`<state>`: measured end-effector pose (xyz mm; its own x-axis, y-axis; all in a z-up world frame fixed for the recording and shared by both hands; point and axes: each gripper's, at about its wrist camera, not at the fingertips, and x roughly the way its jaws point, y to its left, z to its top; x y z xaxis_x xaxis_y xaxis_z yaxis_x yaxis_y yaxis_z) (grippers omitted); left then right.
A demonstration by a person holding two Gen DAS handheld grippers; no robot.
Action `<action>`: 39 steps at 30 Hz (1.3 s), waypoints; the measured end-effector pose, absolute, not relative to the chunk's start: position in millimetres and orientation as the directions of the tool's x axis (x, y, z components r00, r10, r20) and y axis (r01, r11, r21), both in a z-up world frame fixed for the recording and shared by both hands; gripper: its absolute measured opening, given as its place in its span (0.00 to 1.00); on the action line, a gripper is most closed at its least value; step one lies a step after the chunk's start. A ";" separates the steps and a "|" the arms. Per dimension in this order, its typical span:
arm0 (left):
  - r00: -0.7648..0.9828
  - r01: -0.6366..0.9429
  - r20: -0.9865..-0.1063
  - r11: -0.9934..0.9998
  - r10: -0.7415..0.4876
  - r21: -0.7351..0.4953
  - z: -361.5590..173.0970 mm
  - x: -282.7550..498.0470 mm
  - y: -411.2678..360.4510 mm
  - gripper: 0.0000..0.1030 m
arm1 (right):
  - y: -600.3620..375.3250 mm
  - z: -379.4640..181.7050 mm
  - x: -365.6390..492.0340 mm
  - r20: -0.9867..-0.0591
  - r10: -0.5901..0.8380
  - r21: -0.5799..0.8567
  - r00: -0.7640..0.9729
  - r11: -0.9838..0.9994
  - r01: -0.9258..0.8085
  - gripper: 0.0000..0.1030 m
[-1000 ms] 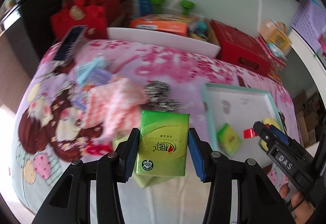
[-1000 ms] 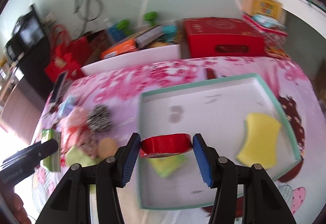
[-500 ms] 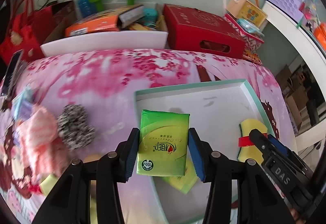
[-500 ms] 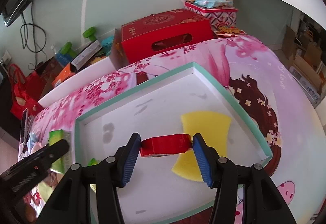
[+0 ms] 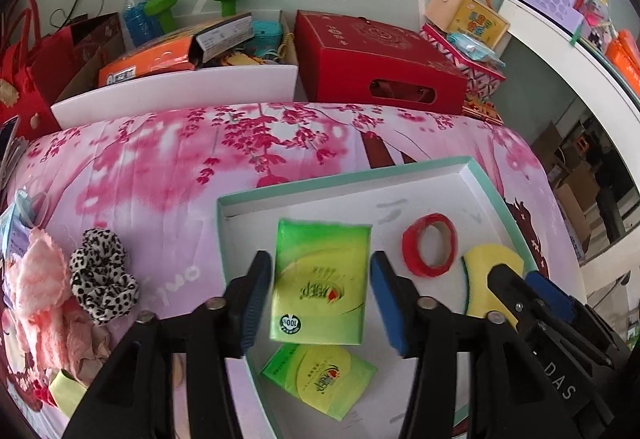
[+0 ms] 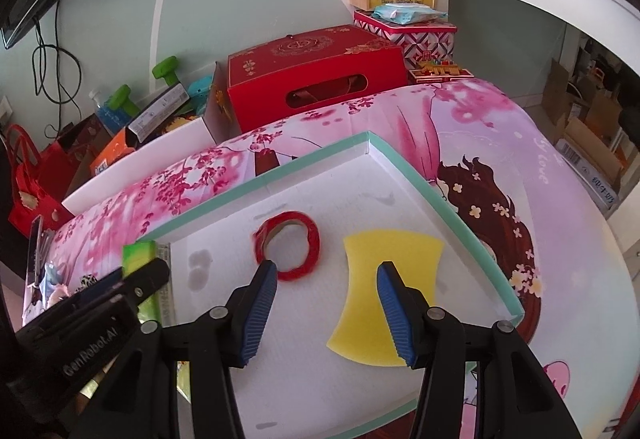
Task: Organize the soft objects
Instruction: 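Carry the tape roll and tissue pack into the tray and open both tools, then move both open tools back to the pile, right tool toward the green cloth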
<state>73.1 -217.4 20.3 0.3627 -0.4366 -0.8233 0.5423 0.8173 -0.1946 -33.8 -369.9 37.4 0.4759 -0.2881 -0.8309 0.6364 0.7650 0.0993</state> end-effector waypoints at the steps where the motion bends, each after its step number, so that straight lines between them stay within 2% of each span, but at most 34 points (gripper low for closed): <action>1: 0.365 0.538 -0.824 0.820 -0.434 -0.194 20.4 73.7 -216.4 0.64 | -369.5 37.0 -33.6 -0.835 -0.288 0.094 0.469 0.766 0.636 0.55; 3: 0.372 0.528 -0.823 0.827 -0.428 -0.192 21.9 74.8 -212.9 0.69 | -368.6 35.9 -33.5 -0.844 -0.292 0.074 0.450 0.768 0.637 0.56; 6: 0.368 0.513 -0.826 0.834 -0.428 -0.204 23.5 76.6 -208.7 0.71 | -368.2 34.0 -33.9 -0.858 -0.293 0.050 0.422 0.770 0.636 0.65; 7: 0.364 0.508 -0.827 0.836 -0.428 -0.208 23.7 77.3 -207.3 0.73 | -368.0 33.2 -34.2 -0.862 -0.295 0.040 0.411 0.770 0.637 0.71; 8: 0.362 0.502 -0.831 0.839 -0.423 -0.209 23.7 78.2 -205.9 0.80 | -368.1 32.4 -34.6 -0.866 -0.298 0.031 0.402 0.770 0.638 0.78; 9: 0.361 0.496 -0.834 0.844 -0.416 -0.207 23.1 78.7 -205.2 0.83 | -368.0 31.6 -34.9 -0.869 -0.300 0.023 0.394 0.769 0.639 0.81; 11: 0.361 0.470 -0.850 0.862 -0.383 -0.189 21.9 81.2 -201.8 0.85 | -367.9 29.1 -34.8 -0.877 -0.307 0.000 0.370 0.770 0.639 0.93; 13: 0.365 0.444 -0.867 0.882 -0.339 -0.157 20.5 82.9 -198.4 0.85 | -367.6 27.2 -35.2 -0.880 -0.317 -0.022 0.352 0.769 0.639 1.00; 15: 0.371 0.427 -0.877 0.895 -0.306 -0.132 20.1 84.5 -195.1 0.86 | -368.1 26.8 -36.0 -0.882 -0.320 -0.028 0.346 0.767 0.641 1.00; 17: 0.374 0.409 -0.886 0.906 -0.273 -0.107 19.6 85.7 -191.7 0.92 | -369.9 26.9 -37.0 -0.884 -0.314 -0.019 0.346 0.764 0.645 1.00; 25: 0.336 0.362 -0.912 0.926 -0.235 -0.106 10.2 89.6 -184.9 0.92 | -370.8 25.4 -37.3 -0.890 -0.305 -0.016 0.338 0.762 0.647 1.00; 30: 0.325 0.361 -0.910 0.923 -0.257 -0.132 15.4 87.9 -179.3 0.92 | -369.2 30.5 -38.3 -0.883 -0.313 -0.015 0.350 0.764 0.645 1.00; 39: 0.369 0.269 -0.905 0.956 -0.213 -0.115 28.4 85.9 -125.3 0.92 | -361.2 42.4 -38.5 -0.865 -0.317 0.007 0.390 0.769 0.640 1.00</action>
<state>85.9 -125.3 28.4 0.3693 -0.2131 -0.9045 0.2694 0.9561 -0.1152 -38.5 -361.2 42.4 0.3899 -0.3166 -0.8647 0.6396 0.7687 0.0070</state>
